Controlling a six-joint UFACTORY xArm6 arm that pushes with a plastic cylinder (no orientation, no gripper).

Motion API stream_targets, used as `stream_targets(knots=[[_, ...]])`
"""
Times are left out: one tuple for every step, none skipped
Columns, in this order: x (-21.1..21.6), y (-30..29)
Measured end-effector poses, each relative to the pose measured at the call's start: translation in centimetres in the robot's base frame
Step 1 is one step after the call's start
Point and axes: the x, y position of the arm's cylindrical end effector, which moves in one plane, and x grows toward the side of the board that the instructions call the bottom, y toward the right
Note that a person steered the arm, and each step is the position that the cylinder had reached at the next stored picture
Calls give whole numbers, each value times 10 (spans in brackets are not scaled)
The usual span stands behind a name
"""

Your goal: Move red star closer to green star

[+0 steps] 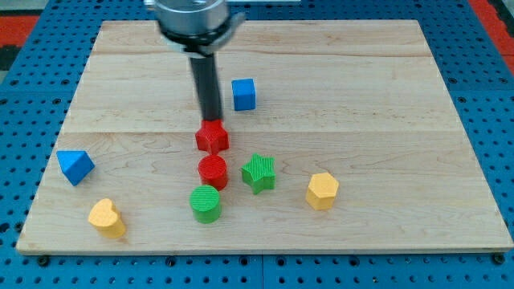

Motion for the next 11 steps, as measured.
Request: stream_targets(knots=[[0, 35], [0, -19], [3, -38], [7, 15], [7, 50], [7, 51], [7, 50], [8, 27], [12, -42], [18, -61], [23, -34]])
